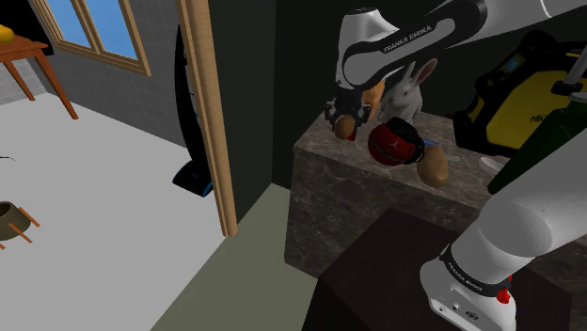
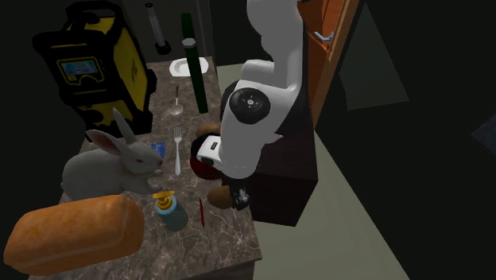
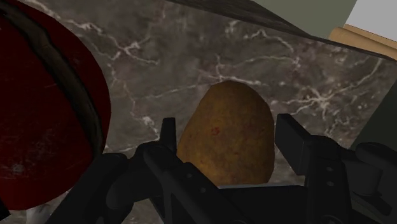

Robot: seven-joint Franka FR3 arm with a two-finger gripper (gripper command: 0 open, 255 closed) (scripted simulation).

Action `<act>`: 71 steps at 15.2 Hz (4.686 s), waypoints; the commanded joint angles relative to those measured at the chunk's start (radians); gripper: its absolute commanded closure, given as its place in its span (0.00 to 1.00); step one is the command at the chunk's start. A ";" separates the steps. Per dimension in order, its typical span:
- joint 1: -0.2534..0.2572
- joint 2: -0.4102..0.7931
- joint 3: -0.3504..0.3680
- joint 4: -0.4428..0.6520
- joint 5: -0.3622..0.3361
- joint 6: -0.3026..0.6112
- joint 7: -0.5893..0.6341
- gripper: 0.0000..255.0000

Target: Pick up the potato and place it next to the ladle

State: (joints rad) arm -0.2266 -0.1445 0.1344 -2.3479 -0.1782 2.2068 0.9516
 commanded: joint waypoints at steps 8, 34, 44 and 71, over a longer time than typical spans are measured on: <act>0.004 -0.055 -0.002 0.069 0.022 -0.122 -0.028 1.00; -0.209 -0.536 -0.351 -0.273 -0.125 -0.183 -0.500 1.00; -0.342 -0.587 -0.567 -0.270 -0.256 -0.179 -0.755 1.00; -0.310 0.006 -0.880 0.520 -0.163 -0.535 -1.287 0.00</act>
State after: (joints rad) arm -0.5517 -0.2183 -0.7421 -1.9236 -0.3656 1.7517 -0.3178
